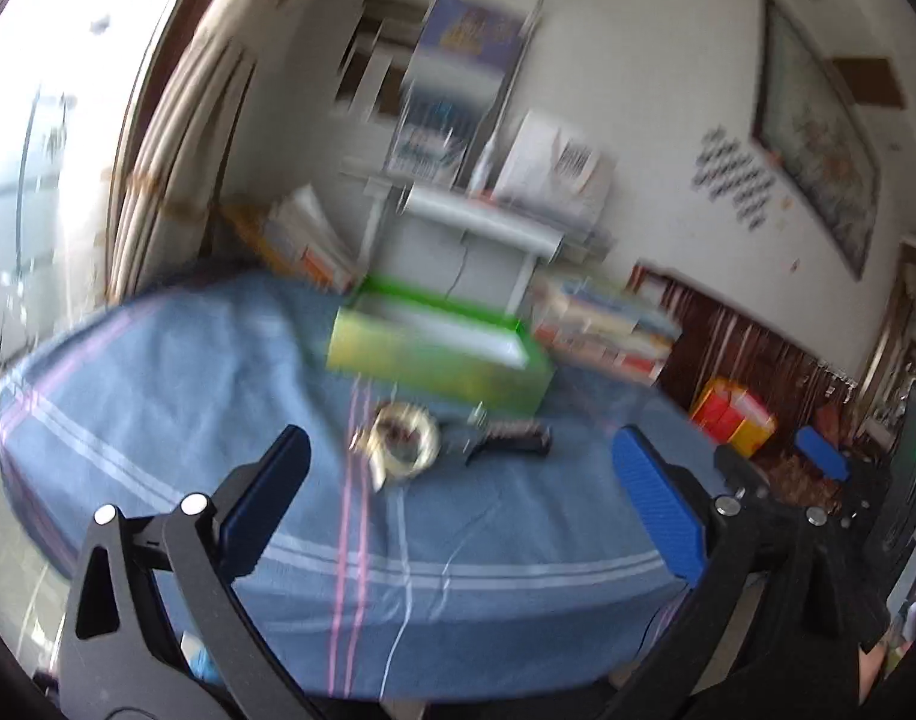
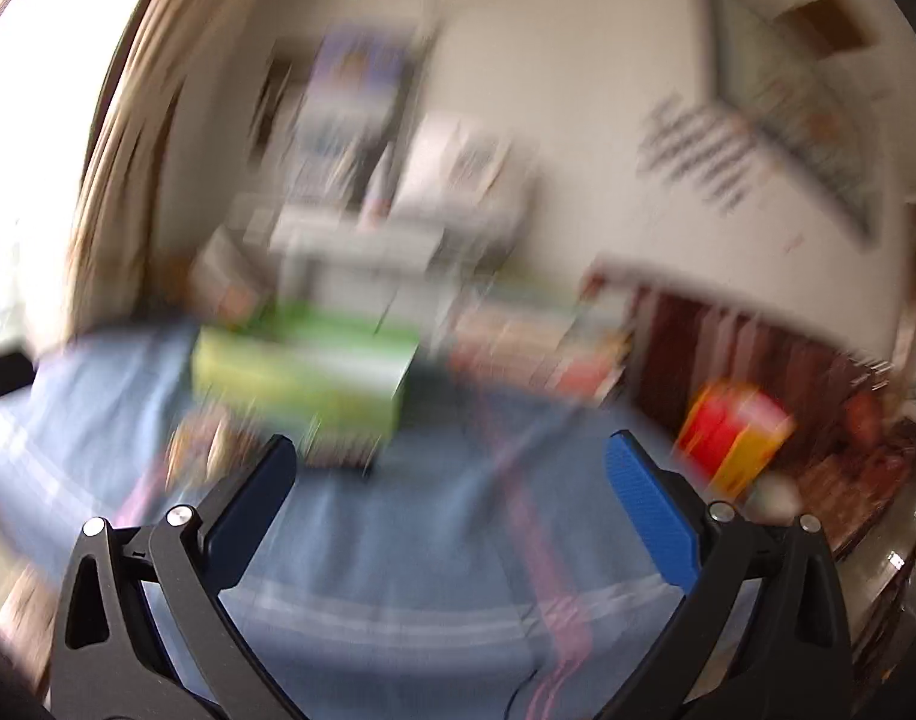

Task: Organize jewelry
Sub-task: 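Move the left tool down to the white watch and close on it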

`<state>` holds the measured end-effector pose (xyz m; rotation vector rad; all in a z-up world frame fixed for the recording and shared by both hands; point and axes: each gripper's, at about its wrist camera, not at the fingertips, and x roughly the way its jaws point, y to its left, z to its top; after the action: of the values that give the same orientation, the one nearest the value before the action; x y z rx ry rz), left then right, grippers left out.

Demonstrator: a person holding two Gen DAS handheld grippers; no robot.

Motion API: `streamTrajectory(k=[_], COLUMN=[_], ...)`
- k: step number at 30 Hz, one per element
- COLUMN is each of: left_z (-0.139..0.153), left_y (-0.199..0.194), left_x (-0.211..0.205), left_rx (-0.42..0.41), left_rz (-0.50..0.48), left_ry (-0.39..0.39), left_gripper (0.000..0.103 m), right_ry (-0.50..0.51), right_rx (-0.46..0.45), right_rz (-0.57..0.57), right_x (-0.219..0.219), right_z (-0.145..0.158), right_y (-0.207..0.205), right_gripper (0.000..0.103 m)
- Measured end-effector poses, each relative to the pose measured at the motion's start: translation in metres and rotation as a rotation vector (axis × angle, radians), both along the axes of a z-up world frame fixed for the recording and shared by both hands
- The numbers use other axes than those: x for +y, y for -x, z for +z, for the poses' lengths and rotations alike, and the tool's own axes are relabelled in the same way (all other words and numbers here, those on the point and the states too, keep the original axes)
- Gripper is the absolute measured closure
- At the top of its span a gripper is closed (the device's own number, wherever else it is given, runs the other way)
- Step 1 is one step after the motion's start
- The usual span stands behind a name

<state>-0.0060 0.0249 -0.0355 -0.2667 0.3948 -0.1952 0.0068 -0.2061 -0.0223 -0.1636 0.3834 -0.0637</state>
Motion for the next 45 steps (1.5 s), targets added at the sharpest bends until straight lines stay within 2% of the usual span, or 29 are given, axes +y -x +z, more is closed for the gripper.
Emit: streamTrajectory(k=[2, 4, 5, 9, 13, 17, 20, 27, 34, 37, 41, 44, 45], left_z=[-0.008, -0.016, -0.020, -0.043, -0.055, -0.061, -0.063, -0.070, -0.083, -0.088, -0.093, -0.096, -0.097], left_y=[-0.014, -0.023, -0.027, -0.060, -0.073, -0.092, -0.103, -0.149, -0.186, -0.197, -0.209, -0.214, -0.216], left_x=[-0.008, -0.024, -0.025, -0.031, -0.029, -0.041, -0.042, -0.051, -0.061, -0.063, -0.061, -0.058, -0.057], left_rx=[0.051, 0.058, 0.073, 0.244, 0.248, 0.232, 0.232, 0.309, 0.368, 0.402, 0.419, 0.433, 0.443], left_rz=[0.025, 0.095, 0.090, -0.016, -0.022, -0.024, -0.046, -0.051, -0.028, -0.038, -0.012, -0.015, -0.020], left_ry=[-0.111, -0.276, -0.292, -0.253, -0.229, -0.268, -0.237, -0.231, -0.276, -0.261, -0.249, -0.213, -0.197], left_gripper=[0.003, 0.003, 0.003, 0.003, 0.003, 0.003, 0.005, 0.029, 0.030, 0.031, 0.041, 0.063, 0.075], right_ry=[-0.032, -0.046, -0.049, -0.101, -0.171, -0.203, -0.214, -0.227, -0.211, -0.198, -0.215, -0.274, -0.294], right_rx=[0.050, 0.058, 0.060, 0.093, 0.138, 0.176, 0.203, 0.249, 0.285, 0.299, 0.328, 0.346, 0.357], right_rz=[0.005, 0.004, 0.004, 0.001, -0.002, -0.004, -0.001, 0.011, 0.047, 0.068, 0.101, 0.135, 0.141], right_x=[-0.002, -0.002, -0.002, -0.006, -0.009, -0.013, -0.017, -0.020, -0.019, -0.017, -0.017, -0.022, -0.024], right_z=[-0.014, -0.023, -0.026, -0.038, -0.054, -0.065, -0.072, -0.082, -0.076, -0.069, -0.063, -0.060, -0.059], right_y=[-0.010, -0.016, -0.018, -0.026, -0.035, -0.047, -0.057, -0.085, -0.120, -0.138, -0.164, -0.184, -0.193], right_gripper=[0.002, 0.002, 0.002, 0.002, 0.002, 0.002, 0.002, 0.002, 0.002, 0.002, 0.002, 0.003, 0.003])
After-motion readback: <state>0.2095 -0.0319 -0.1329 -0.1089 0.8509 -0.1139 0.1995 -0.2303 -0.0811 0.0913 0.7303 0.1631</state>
